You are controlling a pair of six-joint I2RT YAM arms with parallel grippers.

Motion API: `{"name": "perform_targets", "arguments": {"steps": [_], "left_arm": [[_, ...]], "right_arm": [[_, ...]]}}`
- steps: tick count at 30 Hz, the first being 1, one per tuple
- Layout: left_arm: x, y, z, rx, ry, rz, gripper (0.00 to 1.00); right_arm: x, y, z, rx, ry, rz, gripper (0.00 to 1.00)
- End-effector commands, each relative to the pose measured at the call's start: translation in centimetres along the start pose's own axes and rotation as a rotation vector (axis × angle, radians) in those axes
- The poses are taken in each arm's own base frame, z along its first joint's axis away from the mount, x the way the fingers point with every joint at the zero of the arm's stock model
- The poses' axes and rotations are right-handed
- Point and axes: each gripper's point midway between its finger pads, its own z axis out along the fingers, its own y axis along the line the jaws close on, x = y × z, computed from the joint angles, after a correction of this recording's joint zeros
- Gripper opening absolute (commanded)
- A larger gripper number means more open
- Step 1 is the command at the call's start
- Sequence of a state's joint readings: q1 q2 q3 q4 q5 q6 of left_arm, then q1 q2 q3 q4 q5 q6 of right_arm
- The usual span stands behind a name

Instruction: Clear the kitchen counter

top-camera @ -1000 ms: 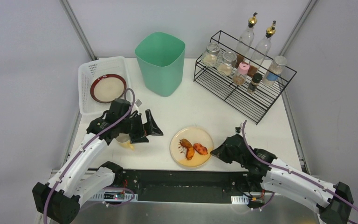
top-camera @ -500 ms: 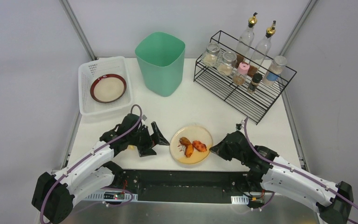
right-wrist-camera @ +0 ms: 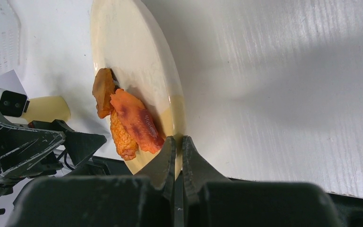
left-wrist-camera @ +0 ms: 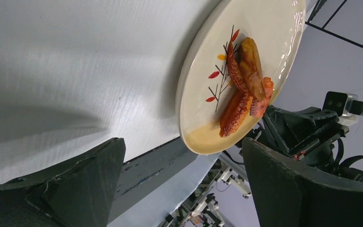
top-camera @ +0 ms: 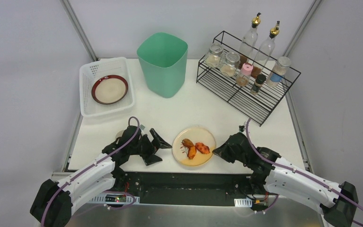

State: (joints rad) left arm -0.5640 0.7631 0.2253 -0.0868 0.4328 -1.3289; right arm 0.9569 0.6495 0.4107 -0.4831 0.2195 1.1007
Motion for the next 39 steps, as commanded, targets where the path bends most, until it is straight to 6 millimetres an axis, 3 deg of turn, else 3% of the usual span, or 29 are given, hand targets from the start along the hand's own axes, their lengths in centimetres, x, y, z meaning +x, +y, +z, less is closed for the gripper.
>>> {"name": "perform_targets", "arguments": {"steps": [1, 26, 39], "left_arm": [[-0.4, -0.8, 0.6, 0.031, -0.022, -0.042, 0.98], [0.4, -0.2, 4.2, -0.003, -0.043, -0.064, 0.94], [-0.8, 1.2, 5.0, -0.005, -0.127, -0.092, 0.72]], "right_arm": [[-1.8, 6.3, -1.6, -0.201, -0.051, 0.101, 0.00], [-1.3, 6.8, -1.1, -0.234, -0.040, 0.131, 0.00], [-0.6, 6.4, -0.8, -0.241, -0.016, 0.148, 0.00]]}}
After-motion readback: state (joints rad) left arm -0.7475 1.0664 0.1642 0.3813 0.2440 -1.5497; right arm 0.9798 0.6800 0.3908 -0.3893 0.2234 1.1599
